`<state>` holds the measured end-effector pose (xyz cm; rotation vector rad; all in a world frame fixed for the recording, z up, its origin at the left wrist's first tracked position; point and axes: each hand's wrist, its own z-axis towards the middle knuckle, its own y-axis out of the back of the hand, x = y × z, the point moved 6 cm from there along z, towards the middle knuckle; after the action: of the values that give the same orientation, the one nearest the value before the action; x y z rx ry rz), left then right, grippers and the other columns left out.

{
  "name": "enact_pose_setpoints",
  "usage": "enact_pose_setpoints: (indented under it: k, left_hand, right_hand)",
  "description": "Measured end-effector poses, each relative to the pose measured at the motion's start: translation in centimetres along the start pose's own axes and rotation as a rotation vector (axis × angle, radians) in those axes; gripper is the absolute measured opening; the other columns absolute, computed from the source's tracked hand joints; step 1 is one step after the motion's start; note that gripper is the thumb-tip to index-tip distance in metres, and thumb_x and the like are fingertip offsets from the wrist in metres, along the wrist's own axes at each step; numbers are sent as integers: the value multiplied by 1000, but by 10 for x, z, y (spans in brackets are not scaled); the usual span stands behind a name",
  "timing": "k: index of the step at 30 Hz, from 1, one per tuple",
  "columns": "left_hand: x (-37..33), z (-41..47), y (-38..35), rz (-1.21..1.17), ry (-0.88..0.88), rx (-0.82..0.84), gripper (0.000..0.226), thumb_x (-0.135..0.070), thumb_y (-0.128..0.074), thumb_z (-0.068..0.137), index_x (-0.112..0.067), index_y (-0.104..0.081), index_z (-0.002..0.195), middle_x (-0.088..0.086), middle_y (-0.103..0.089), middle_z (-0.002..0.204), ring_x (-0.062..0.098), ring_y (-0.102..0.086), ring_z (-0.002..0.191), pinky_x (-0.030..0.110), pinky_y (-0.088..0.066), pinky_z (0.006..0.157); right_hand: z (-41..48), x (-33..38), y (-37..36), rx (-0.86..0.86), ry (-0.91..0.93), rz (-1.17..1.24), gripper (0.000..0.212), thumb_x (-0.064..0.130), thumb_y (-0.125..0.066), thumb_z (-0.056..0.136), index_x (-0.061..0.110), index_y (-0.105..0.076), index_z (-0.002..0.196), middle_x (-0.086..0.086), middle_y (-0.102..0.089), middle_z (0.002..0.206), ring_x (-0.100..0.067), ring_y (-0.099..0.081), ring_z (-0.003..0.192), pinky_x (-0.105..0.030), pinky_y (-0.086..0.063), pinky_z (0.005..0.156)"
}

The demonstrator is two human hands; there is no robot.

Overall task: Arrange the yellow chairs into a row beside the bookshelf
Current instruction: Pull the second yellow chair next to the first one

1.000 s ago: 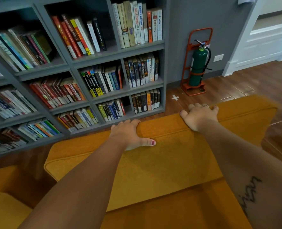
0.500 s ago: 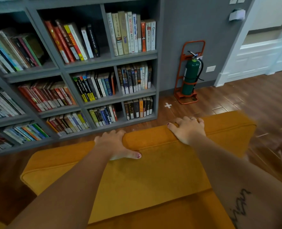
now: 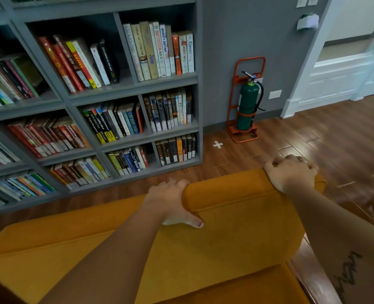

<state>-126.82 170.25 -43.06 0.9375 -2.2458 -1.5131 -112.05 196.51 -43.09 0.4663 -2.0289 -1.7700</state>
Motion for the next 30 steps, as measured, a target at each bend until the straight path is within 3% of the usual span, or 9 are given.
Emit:
enact_pose_setpoints:
  k: [7,11,22,30]
  left_hand:
    - [-13,5,-1,-13,-7,-38,111,-84,-61,58,-34,-20,148,0,-38,148,26,-36,135,45,-32,110]
    - [-13,3,-1,-41,-21,-52,109,-84,-61,58,-33,-23,147,-1,-41,146,26,-40,132,45,-33,108]
    - [4,-13,-6,-53,-82,-49,107,-84,-59,61,-31,-25,147,0,-39,149,28,-37,134,50,-30,111]
    - [40,-25,-8,-87,-80,-80,103,-84,-57,63,-32,-27,147,0,-40,147,27,-37,134,47,-33,109]
  right_hand:
    - [6,-10,-1,37,-290,41,62,55,-29,89,19,-53,134,-20,-39,144,-41,-33,133,-62,-10,111]
    - [7,-13,0,81,-290,29,65,60,-27,91,21,-46,138,-20,-37,143,-42,-33,132,-60,-21,110]
    - [-21,-13,-2,86,-284,41,59,59,-26,90,27,-47,135,-22,-31,146,-45,-31,131,-56,-25,104]
    - [-36,12,-8,104,-279,36,61,58,-24,91,27,-44,140,-23,-22,153,-46,-20,138,-59,-16,109]
